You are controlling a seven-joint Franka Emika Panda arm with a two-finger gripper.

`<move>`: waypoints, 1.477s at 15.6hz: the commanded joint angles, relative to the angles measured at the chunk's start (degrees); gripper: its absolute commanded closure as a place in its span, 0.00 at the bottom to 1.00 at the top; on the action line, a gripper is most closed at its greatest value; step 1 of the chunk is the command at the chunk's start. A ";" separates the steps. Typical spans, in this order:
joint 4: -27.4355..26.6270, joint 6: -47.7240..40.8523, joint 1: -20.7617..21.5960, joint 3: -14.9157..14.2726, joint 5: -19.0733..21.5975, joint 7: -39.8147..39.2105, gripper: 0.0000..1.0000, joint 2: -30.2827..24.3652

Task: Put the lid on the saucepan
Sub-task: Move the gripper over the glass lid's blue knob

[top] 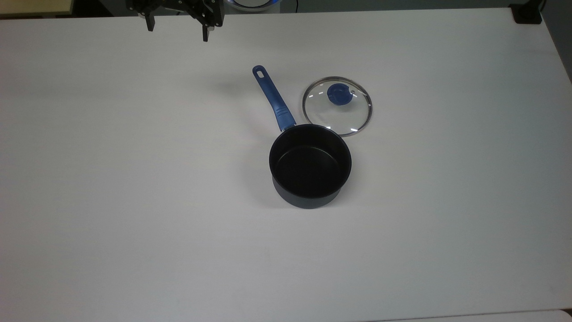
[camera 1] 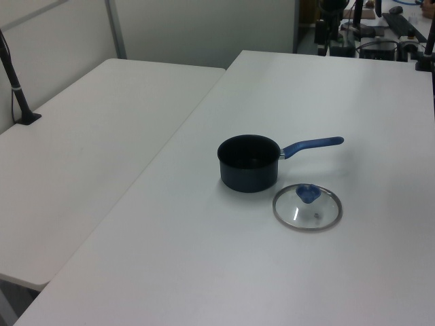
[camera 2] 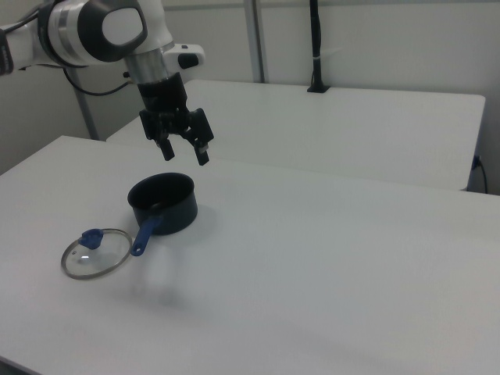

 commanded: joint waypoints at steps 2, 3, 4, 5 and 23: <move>-0.17 0.40 1.14 -1.18 1.15 -1.83 0.00 -0.49; -0.17 0.31 1.14 -1.18 1.15 -1.83 0.00 -0.58; -0.17 0.23 1.14 -1.18 1.15 -1.83 0.00 -0.58; -0.08 0.14 1.14 -1.10 1.15 -1.74 0.00 -0.67; -1.65 -8.30 5.27 2.94 7.57 -18.18 0.00 -0.67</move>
